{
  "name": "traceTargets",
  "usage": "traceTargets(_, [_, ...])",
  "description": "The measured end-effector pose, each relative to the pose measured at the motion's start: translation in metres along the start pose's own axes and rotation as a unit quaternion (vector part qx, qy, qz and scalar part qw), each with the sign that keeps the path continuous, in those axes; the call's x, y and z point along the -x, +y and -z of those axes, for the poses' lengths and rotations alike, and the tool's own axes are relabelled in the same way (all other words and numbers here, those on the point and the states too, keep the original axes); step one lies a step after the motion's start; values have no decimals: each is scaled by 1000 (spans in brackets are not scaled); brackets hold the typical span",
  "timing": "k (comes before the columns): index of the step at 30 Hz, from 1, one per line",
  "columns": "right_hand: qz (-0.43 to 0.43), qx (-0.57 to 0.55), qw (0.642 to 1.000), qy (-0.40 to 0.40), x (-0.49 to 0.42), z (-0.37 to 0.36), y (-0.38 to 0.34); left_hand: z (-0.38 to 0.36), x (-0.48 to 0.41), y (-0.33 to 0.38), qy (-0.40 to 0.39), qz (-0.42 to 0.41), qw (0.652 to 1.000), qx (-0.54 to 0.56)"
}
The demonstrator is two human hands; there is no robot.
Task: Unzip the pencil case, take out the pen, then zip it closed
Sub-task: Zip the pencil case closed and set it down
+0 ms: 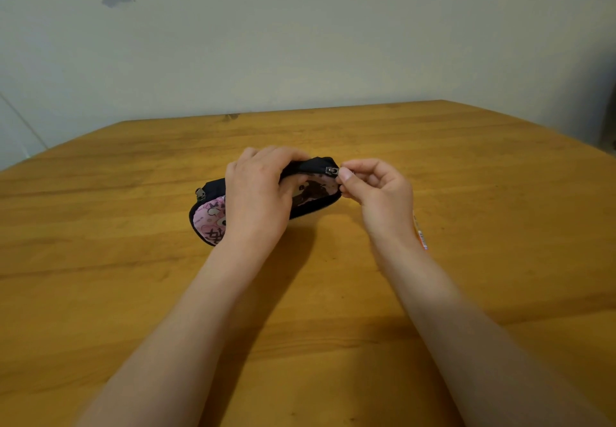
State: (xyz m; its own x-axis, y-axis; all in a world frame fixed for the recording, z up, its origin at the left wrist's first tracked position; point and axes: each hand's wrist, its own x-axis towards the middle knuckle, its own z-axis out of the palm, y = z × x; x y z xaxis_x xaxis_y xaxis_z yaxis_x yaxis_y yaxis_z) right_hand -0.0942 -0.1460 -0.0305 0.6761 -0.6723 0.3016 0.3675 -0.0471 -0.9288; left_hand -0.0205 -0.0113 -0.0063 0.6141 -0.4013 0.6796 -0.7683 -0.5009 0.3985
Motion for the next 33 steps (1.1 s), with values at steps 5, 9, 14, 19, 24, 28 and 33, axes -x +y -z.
traceTargets(5, [-23, -18, 1000, 9, 1, 0, -3, 1, 0, 1, 22, 12, 999, 31])
traceTargets(9, [-40, -37, 998, 19, 0, 2, -4, 3, -1, 2, 29, 33, 997, 63])
traceTargets(14, [-67, -72, 995, 26, -2, 5, -5, 7, -4, 2, 29, 87, 986, 138])
traceTargets(19, [-84, -99, 991, 21, -3, 8, -6, 8, -6, 1, 35, 102, 972, 210])
traceTargets(24, [-102, -123, 987, 19, -3, 8, -7, 12, -7, 0, 52, 118, 955, 268])
traceTargets(28, [-113, -137, 984, 21, -4, 9, -7, 12, -9, -3, 68, 138, 940, 304])
traceTargets(33, [-121, -143, 982, 19, -4, 9, -7, 12, -11, -5, 78, 155, 924, 340])
